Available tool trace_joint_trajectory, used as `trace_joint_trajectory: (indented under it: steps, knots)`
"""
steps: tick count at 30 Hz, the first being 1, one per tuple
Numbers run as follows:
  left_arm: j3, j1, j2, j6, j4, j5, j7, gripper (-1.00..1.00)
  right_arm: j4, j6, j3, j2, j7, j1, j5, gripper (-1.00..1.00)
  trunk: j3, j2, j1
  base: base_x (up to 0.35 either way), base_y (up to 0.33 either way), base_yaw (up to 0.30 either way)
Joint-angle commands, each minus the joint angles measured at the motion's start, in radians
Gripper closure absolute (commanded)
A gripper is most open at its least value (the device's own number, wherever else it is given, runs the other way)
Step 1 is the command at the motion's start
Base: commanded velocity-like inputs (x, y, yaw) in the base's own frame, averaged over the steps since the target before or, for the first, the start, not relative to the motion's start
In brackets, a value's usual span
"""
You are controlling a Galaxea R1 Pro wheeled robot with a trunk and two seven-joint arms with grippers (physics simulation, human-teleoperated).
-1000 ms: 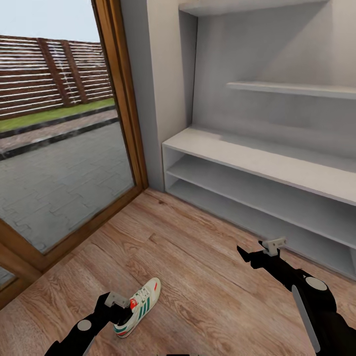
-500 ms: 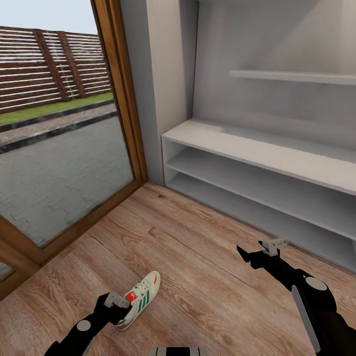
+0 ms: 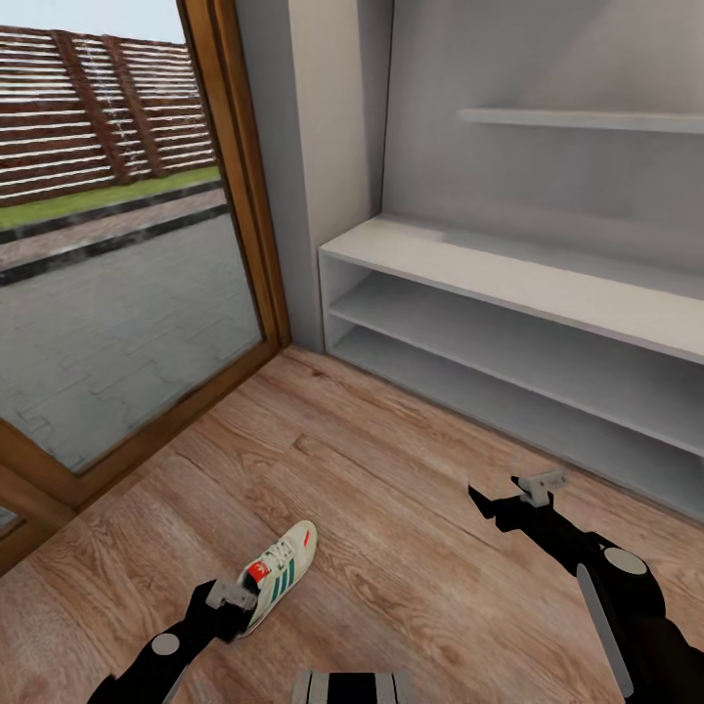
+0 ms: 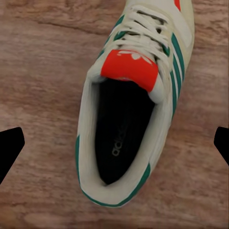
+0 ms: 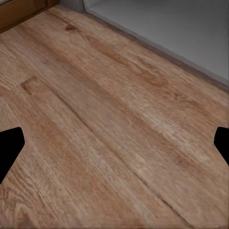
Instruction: Pick up the two gym shoes and the two sandals from the corridor floor and place them onto the hallstand (shoe rack) in the corridor, making sure they are on the rack and not on the floor. Arrange them so the two gym shoes are next to each other and the two sandals are next to each other.
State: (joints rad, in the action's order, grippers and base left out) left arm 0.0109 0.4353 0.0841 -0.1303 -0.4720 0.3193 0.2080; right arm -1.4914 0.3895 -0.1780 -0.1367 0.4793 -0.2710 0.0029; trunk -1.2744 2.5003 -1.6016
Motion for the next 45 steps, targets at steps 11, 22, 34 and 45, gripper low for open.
trace_joint_trajectory:
  steps: [11, 22, 34, 45]
  knots:
    - [0.001, 0.0, 0.002, -0.005, 0.0, 0.008, 0.002, -1.0, -0.001, 0.006, -0.001, 0.0, 0.005, -0.001, 0.0, -1.0, -0.061, 0.003, -0.005, 0.0, 0.0, 0.0]
    - [-0.002, 0.0, 0.002, -0.005, -0.01, 0.009, 0.002, -1.0, -0.001, 0.006, -0.001, 0.0, 0.005, -0.001, 0.0, -1.0, -0.101, 0.005, -0.008, 0.0, 0.0, 0.0]
    - [-0.007, 0.0, 0.002, -0.003, -0.026, 0.016, 0.001, -1.0, 0.001, 0.005, -0.001, 0.001, 0.005, -0.001, 0.001, -1.0, -0.103, 0.005, -0.008, 0.0, 0.0, 0.0]
    - [-0.008, 0.002, 0.008, 0.01, -0.101, 0.025, 0.001, -1.0, 0.0, 0.005, -0.001, 0.0, 0.005, -0.001, 0.002, -1.0, -0.103, 0.005, -0.008, 0.0, 0.0, 0.0]
